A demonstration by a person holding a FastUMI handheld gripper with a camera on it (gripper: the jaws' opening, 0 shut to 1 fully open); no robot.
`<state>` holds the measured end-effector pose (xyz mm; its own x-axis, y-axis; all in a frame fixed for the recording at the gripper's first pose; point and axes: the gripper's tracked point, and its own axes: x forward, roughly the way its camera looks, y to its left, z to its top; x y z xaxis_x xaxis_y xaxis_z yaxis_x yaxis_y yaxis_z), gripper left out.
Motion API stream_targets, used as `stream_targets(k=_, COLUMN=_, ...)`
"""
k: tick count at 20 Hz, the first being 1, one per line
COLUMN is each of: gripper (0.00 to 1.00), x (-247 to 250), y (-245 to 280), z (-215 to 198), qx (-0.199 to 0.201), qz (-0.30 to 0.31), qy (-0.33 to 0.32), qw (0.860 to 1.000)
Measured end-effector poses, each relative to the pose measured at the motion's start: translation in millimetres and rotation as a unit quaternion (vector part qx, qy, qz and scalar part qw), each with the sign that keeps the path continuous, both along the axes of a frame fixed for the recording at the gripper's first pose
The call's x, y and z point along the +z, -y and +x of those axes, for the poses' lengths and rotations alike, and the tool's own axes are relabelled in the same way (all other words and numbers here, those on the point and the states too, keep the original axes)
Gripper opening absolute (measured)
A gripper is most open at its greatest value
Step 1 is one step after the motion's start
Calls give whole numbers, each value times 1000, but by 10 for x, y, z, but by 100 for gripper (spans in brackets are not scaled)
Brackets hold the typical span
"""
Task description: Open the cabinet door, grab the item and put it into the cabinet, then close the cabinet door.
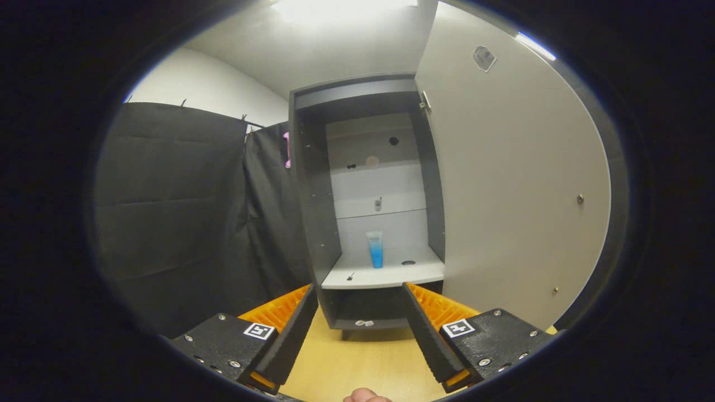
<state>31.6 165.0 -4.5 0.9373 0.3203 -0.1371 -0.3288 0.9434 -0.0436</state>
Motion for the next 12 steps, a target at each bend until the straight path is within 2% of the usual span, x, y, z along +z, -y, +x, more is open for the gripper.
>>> stream_targets(k=3, gripper=93, x=37, y=276, z=-384, qx=45, qz=-37, qy=7, qw=998)
stream_targets(k=6, gripper=93, x=189, y=652, z=-733, qx=57, qz=-38, qy=21, qw=997)
stream_targets(k=8, gripper=93, x=332, y=1014, z=-859, qx=40, qz=-25, qy=31, qw=998)
stream_targets(k=12, gripper=93, x=420, y=1929, z=-901, qx=-35, qz=-15, qy=34, qw=999)
